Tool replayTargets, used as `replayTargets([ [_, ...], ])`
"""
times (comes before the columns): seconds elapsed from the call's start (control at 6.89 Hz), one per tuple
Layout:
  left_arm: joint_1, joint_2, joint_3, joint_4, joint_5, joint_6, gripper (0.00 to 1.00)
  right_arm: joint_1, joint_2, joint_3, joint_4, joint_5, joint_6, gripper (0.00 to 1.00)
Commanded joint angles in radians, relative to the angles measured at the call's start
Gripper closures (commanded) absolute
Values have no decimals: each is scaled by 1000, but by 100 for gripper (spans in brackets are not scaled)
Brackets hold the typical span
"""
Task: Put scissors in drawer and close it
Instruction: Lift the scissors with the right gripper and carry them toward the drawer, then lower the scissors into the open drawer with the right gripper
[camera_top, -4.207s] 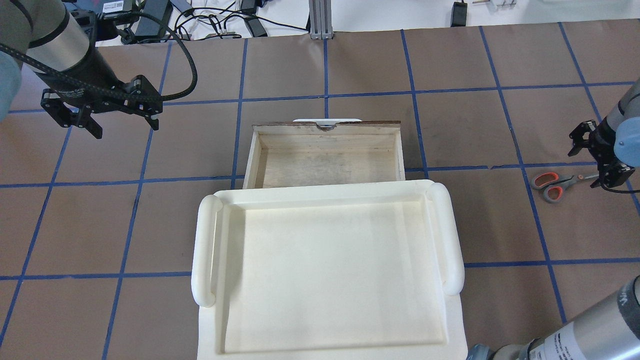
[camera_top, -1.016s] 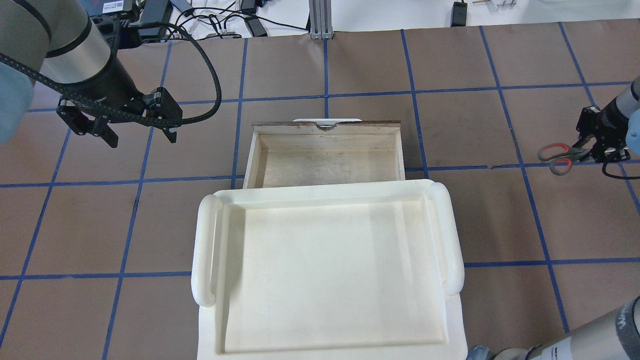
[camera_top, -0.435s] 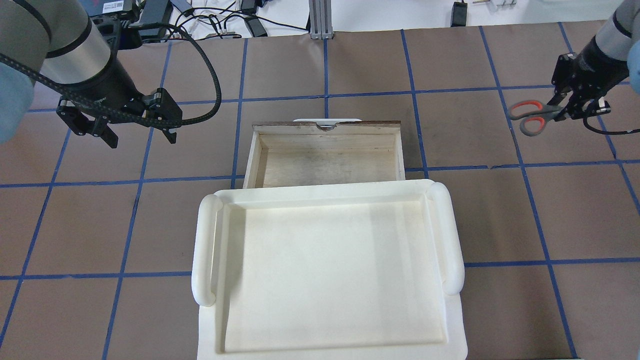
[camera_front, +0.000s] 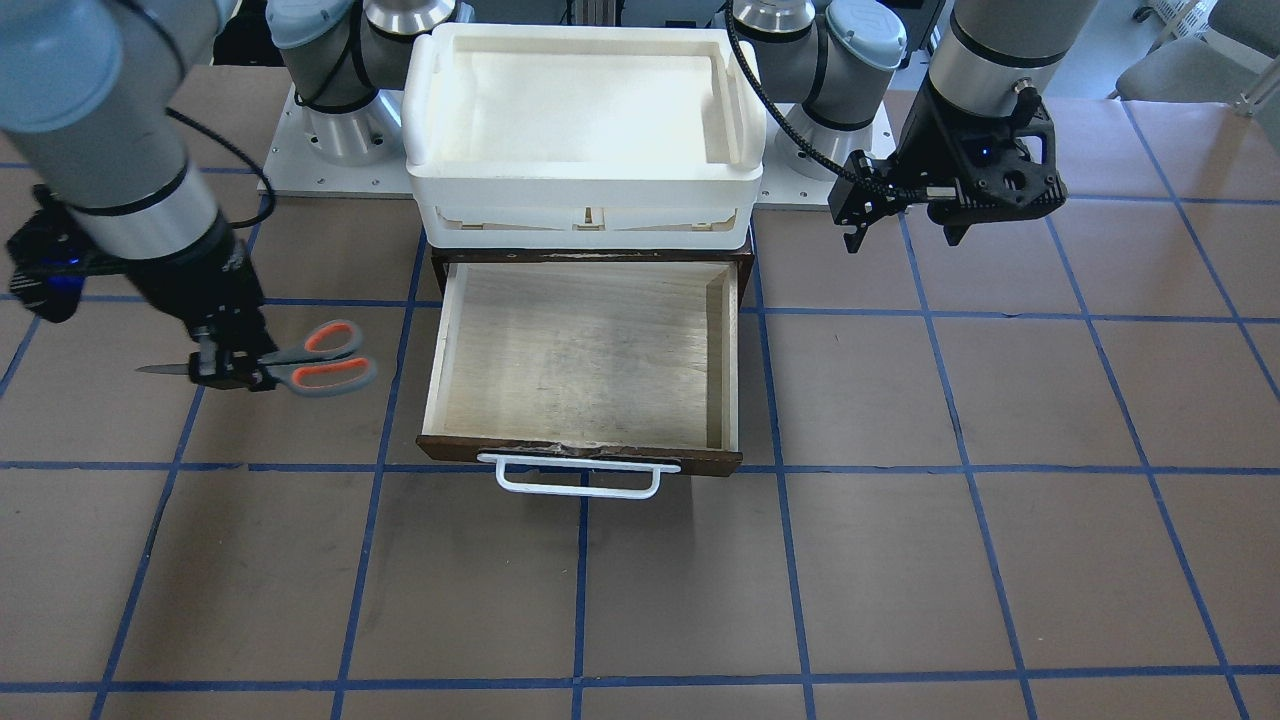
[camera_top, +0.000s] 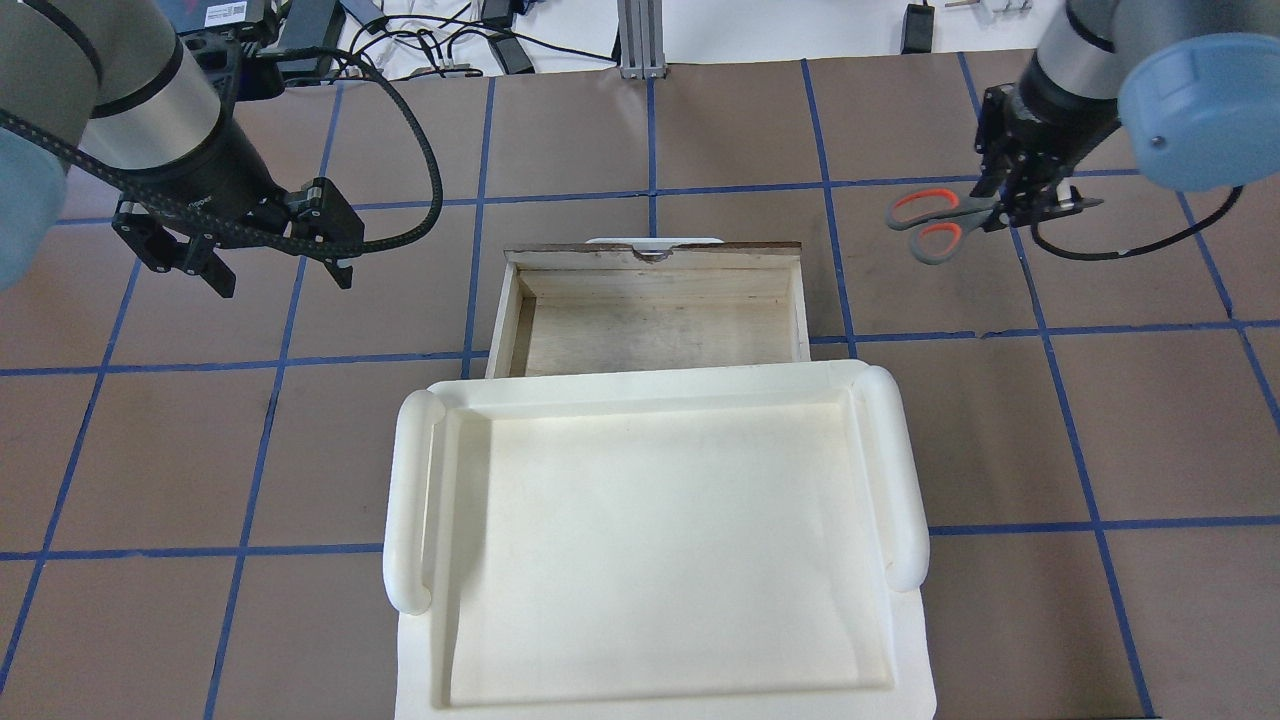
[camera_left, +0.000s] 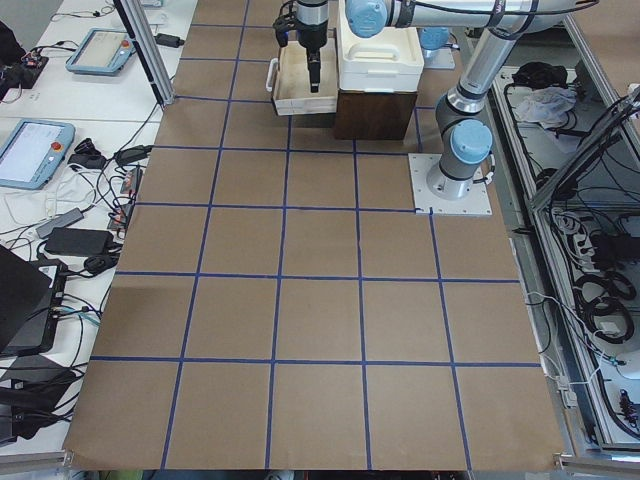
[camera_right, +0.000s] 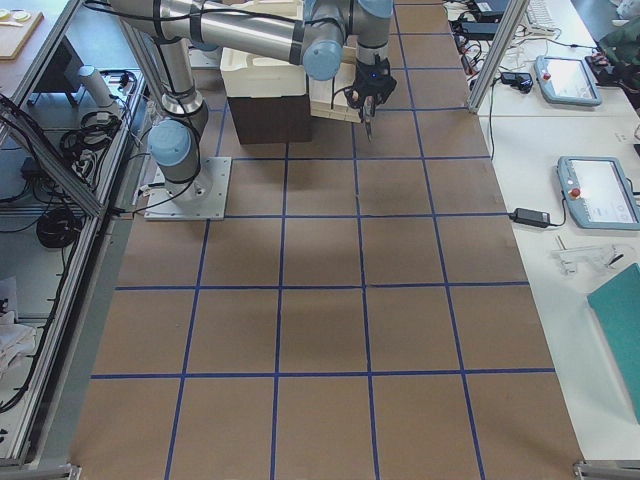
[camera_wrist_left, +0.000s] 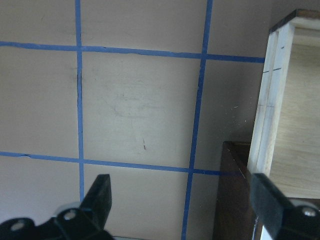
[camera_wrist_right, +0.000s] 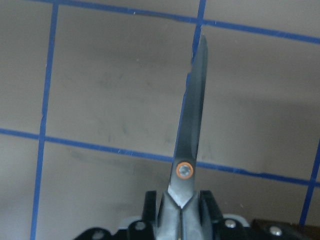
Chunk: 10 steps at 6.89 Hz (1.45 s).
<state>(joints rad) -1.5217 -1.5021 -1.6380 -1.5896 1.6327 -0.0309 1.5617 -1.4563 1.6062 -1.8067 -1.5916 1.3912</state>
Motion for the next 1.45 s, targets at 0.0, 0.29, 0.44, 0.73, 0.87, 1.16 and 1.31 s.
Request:
replayTargets([
  [0.0,0,3,0,-3,1,2,0,192,40,-63,-3,4,214,100],
  [0.29,0,5,-2,-4,1,3,0,340,140,-81,-68,1,366,100],
  [0.44,0,5,-2,-3,-1,3,0,381,184,-92,-112,5,420,100],
  [0.73,0,-3,-3,2,-10,5,0,409,211,-94,-109,5,501,100],
  [0.87,0,5,-3,0,-8,3,0,426,230,-94,-105,2,540,100],
  [1.16,3,-22,-6,-1,-4,6,0,432,237,-85,-94,4,560,100],
  [1.31,9,-21,-6,3,-7,2,0,437,238,-63,-86,5,577,100],
])
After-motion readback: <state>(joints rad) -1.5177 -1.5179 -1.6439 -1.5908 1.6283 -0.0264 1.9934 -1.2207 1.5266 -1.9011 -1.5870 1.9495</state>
